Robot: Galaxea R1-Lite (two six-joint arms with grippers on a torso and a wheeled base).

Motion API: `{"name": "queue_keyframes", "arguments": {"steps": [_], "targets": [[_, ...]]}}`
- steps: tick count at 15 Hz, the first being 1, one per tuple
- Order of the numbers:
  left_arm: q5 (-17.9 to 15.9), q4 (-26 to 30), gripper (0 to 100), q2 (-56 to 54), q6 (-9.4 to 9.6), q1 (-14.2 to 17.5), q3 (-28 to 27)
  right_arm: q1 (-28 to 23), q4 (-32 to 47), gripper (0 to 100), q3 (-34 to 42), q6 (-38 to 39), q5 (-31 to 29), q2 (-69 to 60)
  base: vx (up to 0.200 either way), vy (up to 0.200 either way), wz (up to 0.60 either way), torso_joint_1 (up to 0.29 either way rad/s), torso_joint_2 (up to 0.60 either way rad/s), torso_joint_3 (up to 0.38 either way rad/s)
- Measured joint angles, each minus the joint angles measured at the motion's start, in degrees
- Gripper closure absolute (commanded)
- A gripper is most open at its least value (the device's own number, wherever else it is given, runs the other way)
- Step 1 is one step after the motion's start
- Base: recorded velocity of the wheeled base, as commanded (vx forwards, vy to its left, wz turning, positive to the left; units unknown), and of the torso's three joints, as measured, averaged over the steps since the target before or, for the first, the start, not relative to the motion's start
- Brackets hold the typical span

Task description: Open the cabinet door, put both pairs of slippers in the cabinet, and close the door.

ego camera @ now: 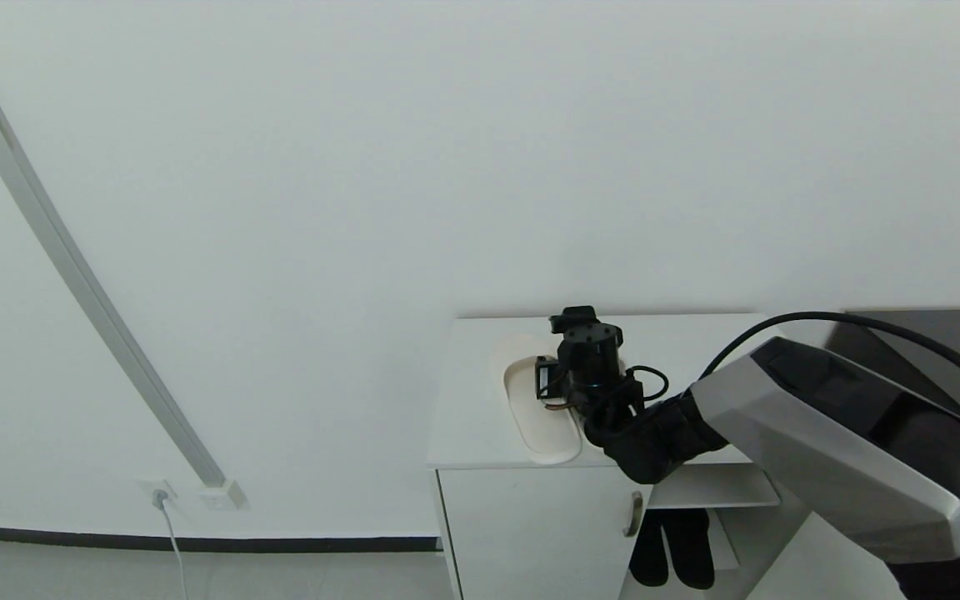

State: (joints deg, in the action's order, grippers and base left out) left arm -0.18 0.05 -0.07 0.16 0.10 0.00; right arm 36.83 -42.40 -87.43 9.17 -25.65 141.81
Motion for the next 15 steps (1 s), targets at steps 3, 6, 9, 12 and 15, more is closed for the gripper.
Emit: {"name": "queue_keyframes", "arguments": {"steps": [3,6,9,12,15], "targets": [[0.0,0.0,100,0.0,0.02,0.0,0.0,0.1,-0.1,100,0.0,0.0,0.0,0.3,0.0,0.0,0.0,0.0,0.0,0.0],[0.0,0.0,100,0.0,0.02,0.0,0.0,0.2,0.0,100,0.6,-0.3,-0.1,-0.4,0.0,0.0,0.0,0.0,0.0,0.0],[0.0,0.0,100,0.0,0.02,0.0,0.0,0.5,-0.1,100,4.2,-1.8,-0.3,-4.8,0.0,0.0,0.0,0.0,0.0,0.0],[0.0,0.0,100,0.0,-0.02,0.0,0.0,1.2,-0.2,100,11.8,-2.8,-0.2,-12.5,0.0,0.0,0.0,0.0,0.0,0.0],[0.0,0.0,100,0.0,0.0,0.0,0.0,2.9,-1.1,100,25.2,-3.0,0.9,-22.8,0.0,0.0,0.0,0.0,0.0,0.0]]}}
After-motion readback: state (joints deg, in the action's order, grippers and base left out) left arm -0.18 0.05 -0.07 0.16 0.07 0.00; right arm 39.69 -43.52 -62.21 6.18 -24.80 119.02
